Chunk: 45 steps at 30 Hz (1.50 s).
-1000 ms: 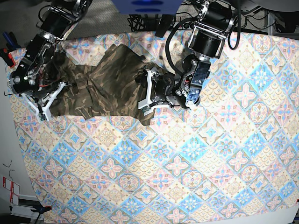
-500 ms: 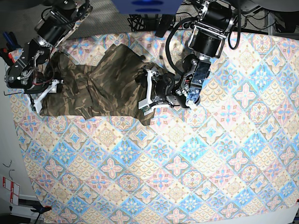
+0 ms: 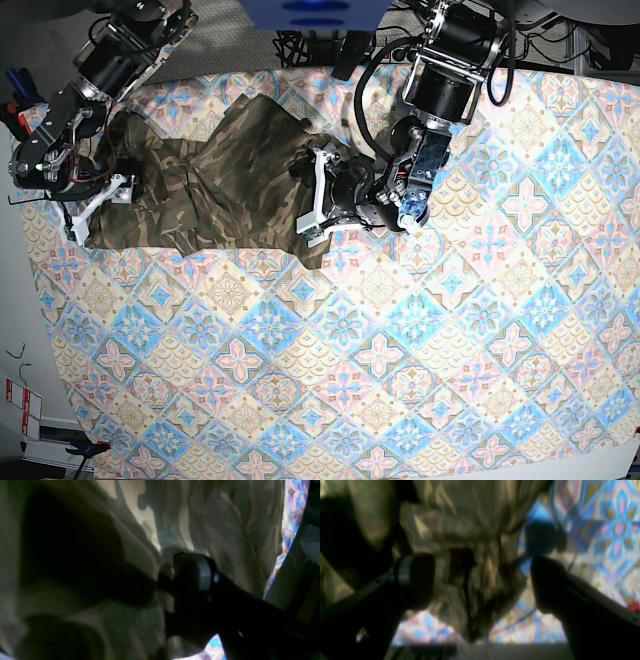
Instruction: Fold the T-shirt properly
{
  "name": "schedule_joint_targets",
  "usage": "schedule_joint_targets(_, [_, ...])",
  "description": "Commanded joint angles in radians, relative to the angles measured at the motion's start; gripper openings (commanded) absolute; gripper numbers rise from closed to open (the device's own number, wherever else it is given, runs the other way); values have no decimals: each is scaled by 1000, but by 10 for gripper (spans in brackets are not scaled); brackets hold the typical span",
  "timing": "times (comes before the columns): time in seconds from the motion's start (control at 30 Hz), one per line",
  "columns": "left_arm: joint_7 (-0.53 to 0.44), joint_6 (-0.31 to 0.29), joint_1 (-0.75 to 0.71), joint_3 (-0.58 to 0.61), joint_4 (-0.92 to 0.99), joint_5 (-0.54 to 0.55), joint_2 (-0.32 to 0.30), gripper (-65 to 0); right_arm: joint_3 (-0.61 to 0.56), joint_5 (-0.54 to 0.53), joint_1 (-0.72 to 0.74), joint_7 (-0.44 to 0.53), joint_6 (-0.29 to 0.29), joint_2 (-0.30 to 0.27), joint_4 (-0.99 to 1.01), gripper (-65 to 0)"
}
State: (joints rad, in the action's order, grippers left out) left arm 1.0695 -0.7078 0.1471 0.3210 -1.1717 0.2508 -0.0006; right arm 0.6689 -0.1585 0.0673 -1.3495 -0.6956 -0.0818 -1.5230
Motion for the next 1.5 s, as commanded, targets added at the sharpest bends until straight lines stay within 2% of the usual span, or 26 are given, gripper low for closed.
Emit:
schedule_joint_targets(0.0, [47, 10, -4, 4, 2, -38, -5, -323, 2, -6, 15, 17, -3, -11, 17, -65])
schedule_joint_targets(0.3, [47, 10, 1, 4, 2, -40, -5, -323, 84, -6, 72, 149, -3, -14, 295, -65])
schedule_joint_targets(0.47, [47, 10, 4, 4, 2, -40, -6, -323, 85, -6, 72, 146, -3, -14, 336, -65])
schedule_joint_targets(0.57, [47, 10, 4, 4, 2, -40, -3, -323, 85, -6, 72, 101, -3, -14, 333, -83])
schedule_joint_targets(0.77, [47, 10, 6, 4, 2, -40, -2, -323, 84, -6, 72, 0, -3, 7, 325, -227])
schedule_joint_targets(0.87, [47, 10, 7, 2, 2, -40, -2, -323, 82, -6, 72, -21, -3, 12, 325, -294])
schedule_joint_targets(1.03, [47, 10, 7, 2, 2, -40, 0, -323, 81, -6, 70, -21, -3, 12, 325, -339])
schedule_joint_targets(1.1, [47, 10, 7, 2, 2, -40, 0, -323, 67, -6, 70, -21, -3, 12, 325, -376])
schedule_joint_targets(1.3, [47, 10, 7, 2, 2, -40, 0, -324, -22, -6, 70, -18, -3, 12, 306, -630])
schedule_joint_targets(1.47, [47, 10, 7, 0, 2, -40, 0, -325, -24, -6, 70, -23, -3, 29, 181, -628])
